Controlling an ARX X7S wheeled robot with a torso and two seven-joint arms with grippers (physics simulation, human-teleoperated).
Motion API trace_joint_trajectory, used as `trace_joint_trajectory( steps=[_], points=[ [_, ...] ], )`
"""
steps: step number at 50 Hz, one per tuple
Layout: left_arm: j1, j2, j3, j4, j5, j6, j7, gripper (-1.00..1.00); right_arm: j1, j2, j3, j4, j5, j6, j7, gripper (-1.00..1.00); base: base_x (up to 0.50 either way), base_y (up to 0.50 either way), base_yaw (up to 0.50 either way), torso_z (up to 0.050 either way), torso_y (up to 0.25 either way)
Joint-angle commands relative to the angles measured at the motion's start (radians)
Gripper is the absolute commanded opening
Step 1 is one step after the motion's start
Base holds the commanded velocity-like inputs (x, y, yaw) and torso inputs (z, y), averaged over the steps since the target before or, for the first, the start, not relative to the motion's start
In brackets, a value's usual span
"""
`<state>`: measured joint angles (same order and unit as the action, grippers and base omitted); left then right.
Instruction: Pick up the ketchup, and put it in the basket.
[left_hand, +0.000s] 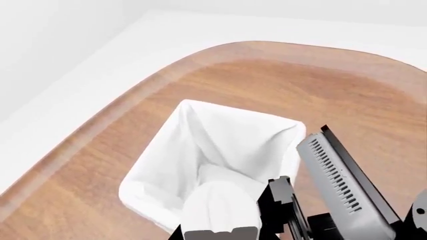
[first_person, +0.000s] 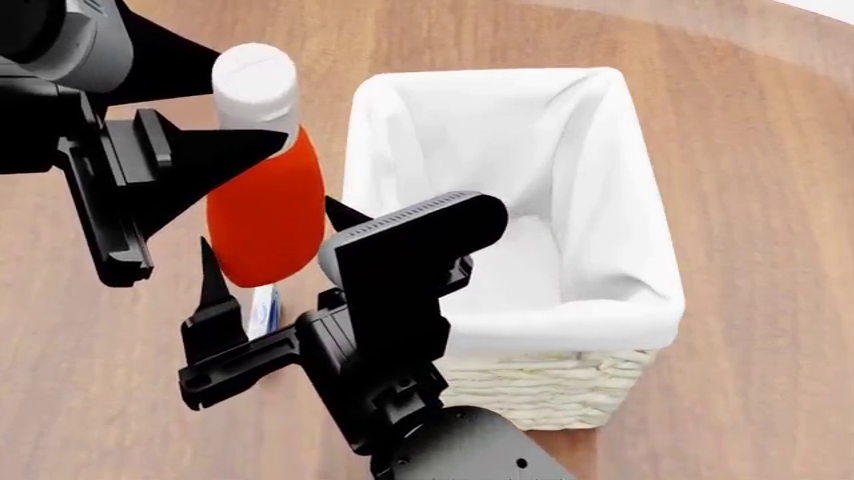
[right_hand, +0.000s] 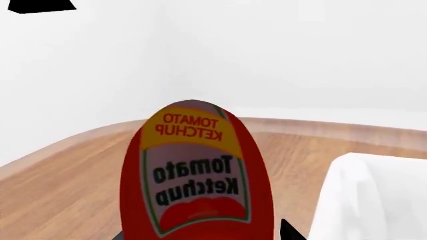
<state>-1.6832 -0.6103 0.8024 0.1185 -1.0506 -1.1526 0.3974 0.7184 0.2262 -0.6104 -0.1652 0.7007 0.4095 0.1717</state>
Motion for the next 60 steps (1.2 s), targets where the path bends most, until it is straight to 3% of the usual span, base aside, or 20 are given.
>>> trace_joint_trajectory(
  steps=[1,23,24,49,60],
  points=[
    [-0.013,0.018,-0.028,-0.016,0.003,0.007,0.019,-1.00,0.007,-0.024,0.019,0.014,-0.011,-0.003,-0.028,-1.00,0.00,0.00,0.00,0.000,0.000],
    [-0.001,0.031,-0.023,-0.048,0.004,-0.004,-0.016,-1.00,0.003,-0.022,0.018,-0.002,0.014,-0.008,-0.025,-1.00,0.00,0.00,0.00,0.000,0.000],
    [-0.004,0.030,-0.024,-0.045,-0.008,-0.017,-0.014,1.00,0.003,-0.022,0.018,-0.003,0.015,-0.007,-0.024,-1.00,0.00,0.00,0.00,0.000,0.000],
    [0.019,0.002,-0.031,-0.016,-0.018,-0.002,-0.024,1.00,0.003,-0.010,0.033,0.012,0.027,-0.028,-0.016,-1.00,0.00,0.00,0.00,0.000,0.000],
    [0.067,-0.048,-0.119,0.049,-0.069,0.028,-0.111,1.00,0.009,0.013,0.065,0.009,0.043,-0.034,-0.002,-1.00,0.00,0.00,0.00,0.001,0.000]
  ],
)
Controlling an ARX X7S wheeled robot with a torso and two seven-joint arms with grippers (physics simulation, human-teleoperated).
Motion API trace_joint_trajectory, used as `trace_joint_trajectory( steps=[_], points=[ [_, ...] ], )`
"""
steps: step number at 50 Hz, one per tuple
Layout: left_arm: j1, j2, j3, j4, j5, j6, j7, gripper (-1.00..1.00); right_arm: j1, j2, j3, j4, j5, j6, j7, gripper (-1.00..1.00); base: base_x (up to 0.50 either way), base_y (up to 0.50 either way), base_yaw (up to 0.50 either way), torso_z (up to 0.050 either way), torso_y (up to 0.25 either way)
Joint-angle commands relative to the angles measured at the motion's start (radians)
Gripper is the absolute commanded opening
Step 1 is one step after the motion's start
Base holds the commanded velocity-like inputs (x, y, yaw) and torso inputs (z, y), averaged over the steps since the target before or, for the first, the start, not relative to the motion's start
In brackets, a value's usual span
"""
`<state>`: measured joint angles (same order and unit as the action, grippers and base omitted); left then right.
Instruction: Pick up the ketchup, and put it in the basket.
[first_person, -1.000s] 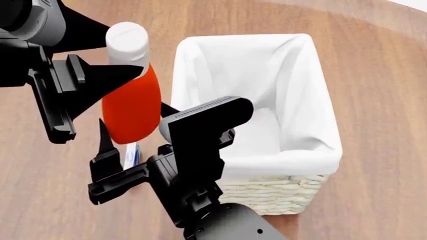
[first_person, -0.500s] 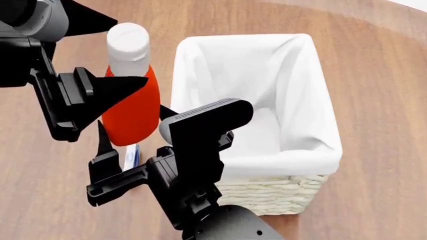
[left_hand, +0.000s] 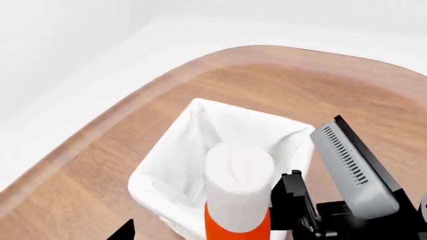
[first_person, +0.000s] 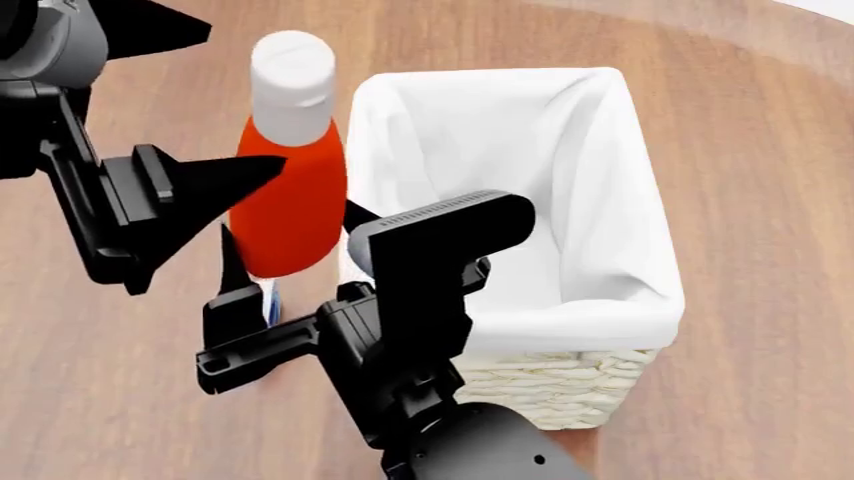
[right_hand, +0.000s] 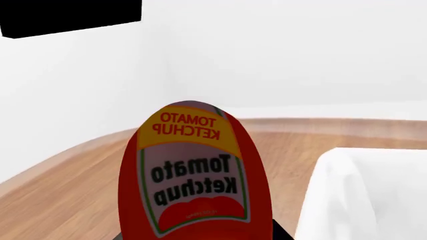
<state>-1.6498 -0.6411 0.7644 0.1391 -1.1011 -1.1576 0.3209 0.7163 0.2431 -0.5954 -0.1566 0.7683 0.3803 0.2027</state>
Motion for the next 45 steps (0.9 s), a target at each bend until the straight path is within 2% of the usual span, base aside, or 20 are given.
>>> trace_joint_trajectory(
  steps=[1,13,19,21,22,27,33,39,45],
  points=[
    [0.043,-0.020,-0.096,0.032,-0.029,0.038,-0.051,1.00,0.013,-0.003,0.053,0.005,-0.028,-0.007,-0.030,-1.00,0.00,0.00,0.00,0.000,0.000],
    [0.192,-0.092,-0.251,0.245,-0.105,0.157,-0.229,1.00,0.038,0.021,0.083,0.023,-0.019,-0.007,-0.023,-1.00,0.00,0.00,0.00,0.000,0.001],
    [0.334,-0.120,-0.344,0.379,-0.150,0.225,-0.443,1.00,0.061,0.037,0.099,0.055,-0.019,0.003,-0.017,-1.00,0.00,0.00,0.00,0.000,0.000],
    [0.335,-0.120,-0.344,0.380,-0.151,0.225,-0.443,1.00,0.061,0.038,0.098,0.055,-0.019,0.003,-0.017,-1.00,0.00,0.00,0.00,0.000,0.000],
    [0.430,-0.137,-0.377,0.452,-0.132,0.268,-0.546,1.00,0.079,0.049,0.108,0.066,-0.016,0.019,-0.008,-1.00,0.00,0.00,0.00,0.000,0.000],
    [0.561,-0.153,-0.402,0.524,-0.062,0.333,-0.645,1.00,0.097,0.063,0.118,0.065,-0.009,0.037,0.004,-1.00,0.00,0.00,0.00,0.000,0.000],
    [0.813,-0.185,-0.457,0.634,0.026,0.432,-0.811,1.00,0.128,0.070,0.138,0.068,0.007,0.073,0.042,-1.00,0.00,0.00,0.00,0.000,0.000],
    [1.029,-0.193,-0.396,0.712,0.215,0.499,-0.870,1.00,0.158,0.071,0.127,0.064,0.004,0.113,0.074,-1.00,0.00,0.00,0.00,0.000,0.002],
    [1.202,-0.175,-0.377,0.712,0.318,0.622,-0.874,1.00,0.167,0.063,0.124,0.076,0.004,0.132,0.101,-1.00,0.00,0.00,0.00,0.000,0.000]
  ],
)
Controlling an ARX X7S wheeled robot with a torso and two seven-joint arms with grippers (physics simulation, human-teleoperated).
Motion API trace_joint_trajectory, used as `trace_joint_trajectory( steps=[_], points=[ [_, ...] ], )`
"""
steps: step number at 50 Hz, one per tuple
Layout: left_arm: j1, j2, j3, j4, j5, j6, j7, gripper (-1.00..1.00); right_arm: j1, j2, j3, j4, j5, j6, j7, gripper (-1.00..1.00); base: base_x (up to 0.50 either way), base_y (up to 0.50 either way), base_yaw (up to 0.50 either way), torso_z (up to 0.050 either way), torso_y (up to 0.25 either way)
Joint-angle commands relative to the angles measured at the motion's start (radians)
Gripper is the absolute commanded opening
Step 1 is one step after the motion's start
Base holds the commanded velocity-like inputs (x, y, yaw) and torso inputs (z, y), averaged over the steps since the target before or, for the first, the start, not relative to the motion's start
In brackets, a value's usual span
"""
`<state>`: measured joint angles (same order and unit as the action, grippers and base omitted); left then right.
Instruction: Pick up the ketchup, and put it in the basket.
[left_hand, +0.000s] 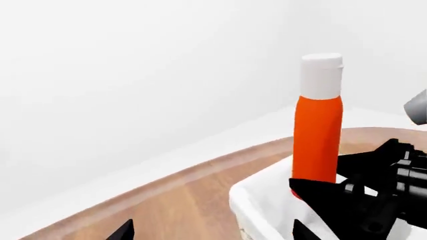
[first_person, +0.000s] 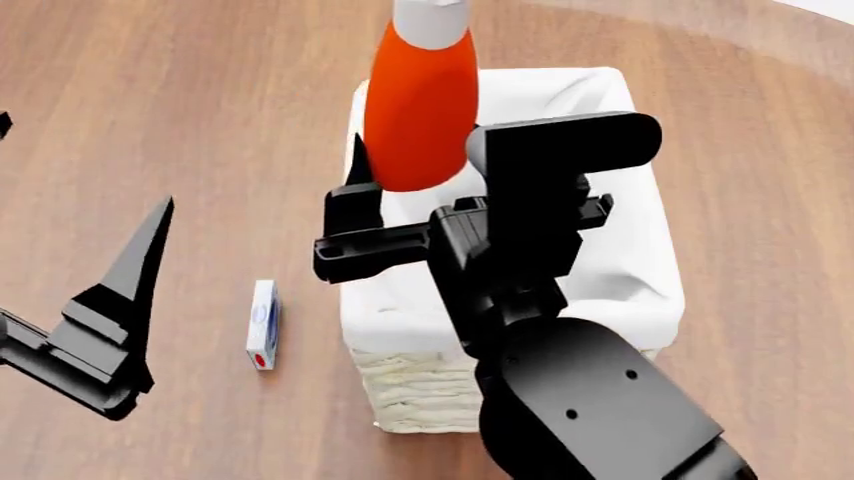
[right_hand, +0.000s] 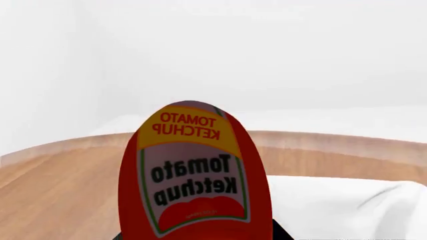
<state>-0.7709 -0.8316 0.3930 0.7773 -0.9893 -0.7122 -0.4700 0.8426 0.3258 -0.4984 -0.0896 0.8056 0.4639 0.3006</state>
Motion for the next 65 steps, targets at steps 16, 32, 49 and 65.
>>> trace_joint_trajectory(
  steps=[16,32,49,65],
  points=[
    [0.503,0.083,0.088,0.021,0.326,0.310,-0.043,1.00,0.140,-0.050,0.023,0.023,-0.021,0.171,0.116,-1.00,0.00,0.00,0.00,0.000,0.000],
    [0.520,0.098,0.106,-0.009,0.325,0.339,-0.015,1.00,0.234,-0.095,0.022,0.054,0.012,0.329,0.259,-1.00,0.00,0.00,0.00,0.001,0.001],
    [0.539,0.080,0.081,-0.007,0.300,0.369,-0.011,1.00,0.369,-0.192,0.143,0.215,0.174,0.635,0.526,-1.00,0.00,0.00,0.00,0.000,0.001],
    [0.541,0.087,0.082,-0.018,0.283,0.383,0.003,1.00,0.469,-0.240,0.226,0.427,0.280,0.739,0.595,-1.00,0.00,0.00,0.00,0.000,0.000]
  ],
)
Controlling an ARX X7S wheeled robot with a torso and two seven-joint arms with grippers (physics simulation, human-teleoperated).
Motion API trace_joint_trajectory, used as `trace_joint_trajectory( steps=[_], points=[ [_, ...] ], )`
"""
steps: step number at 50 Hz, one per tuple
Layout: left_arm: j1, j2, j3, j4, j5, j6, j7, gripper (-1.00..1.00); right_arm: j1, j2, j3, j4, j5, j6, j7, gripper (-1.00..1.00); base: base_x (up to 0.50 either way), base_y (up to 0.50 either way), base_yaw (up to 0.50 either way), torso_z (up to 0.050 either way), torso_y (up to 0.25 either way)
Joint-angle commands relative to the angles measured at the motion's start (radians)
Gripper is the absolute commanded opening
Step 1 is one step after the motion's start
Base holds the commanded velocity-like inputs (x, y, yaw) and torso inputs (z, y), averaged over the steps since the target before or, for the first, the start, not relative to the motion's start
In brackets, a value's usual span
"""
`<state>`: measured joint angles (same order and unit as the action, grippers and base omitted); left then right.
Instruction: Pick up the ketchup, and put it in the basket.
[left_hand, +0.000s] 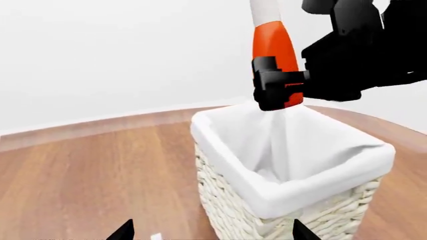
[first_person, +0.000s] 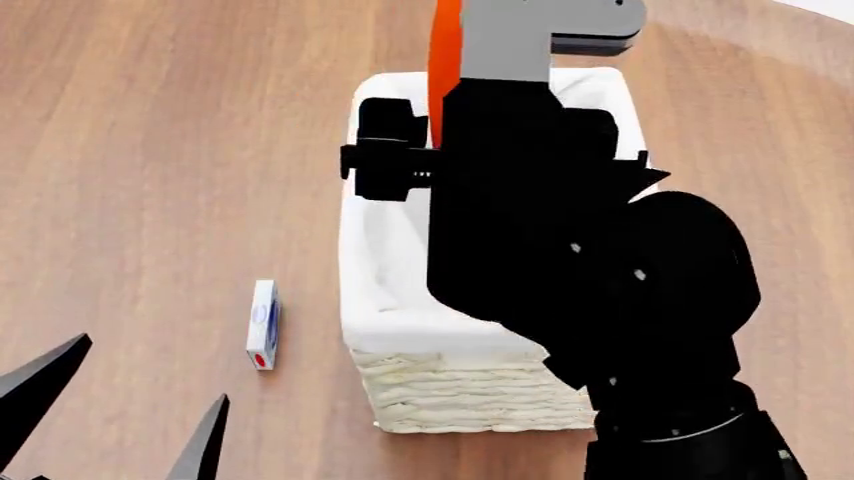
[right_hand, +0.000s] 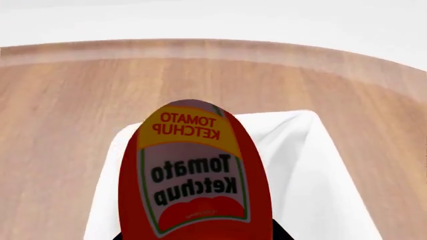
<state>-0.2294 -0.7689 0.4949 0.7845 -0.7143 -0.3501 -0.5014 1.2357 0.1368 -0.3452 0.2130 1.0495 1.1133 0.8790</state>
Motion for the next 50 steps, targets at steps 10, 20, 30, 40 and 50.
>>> trace_joint_trajectory(
  steps=[10,20,30,40,50],
  points=[
    [-0.003,0.029,-0.012,-0.033,0.002,0.019,0.040,1.00,0.129,-0.069,0.131,0.244,0.095,0.135,0.083,-1.00,0.00,0.00,0.00,0.000,0.000],
    [-0.005,0.031,-0.008,-0.040,-0.007,0.018,0.046,1.00,0.190,-0.085,0.124,0.405,0.109,0.184,0.132,-1.00,0.00,0.00,0.00,0.001,0.001],
    [0.001,0.032,-0.007,-0.044,-0.007,0.030,0.053,1.00,0.260,-0.105,0.044,0.581,0.073,0.164,0.041,-1.00,0.00,0.00,0.00,0.000,0.000],
    [0.000,0.035,0.002,-0.052,-0.007,0.030,0.062,1.00,0.384,-0.136,-0.165,0.917,-0.001,0.008,-0.225,-1.00,0.00,0.00,0.00,0.000,0.000],
    [0.000,0.038,0.004,-0.065,-0.008,0.036,0.068,1.00,0.406,-0.136,-0.411,0.995,0.183,-0.075,-0.265,-1.00,0.00,0.00,0.00,0.000,0.000]
  ],
)
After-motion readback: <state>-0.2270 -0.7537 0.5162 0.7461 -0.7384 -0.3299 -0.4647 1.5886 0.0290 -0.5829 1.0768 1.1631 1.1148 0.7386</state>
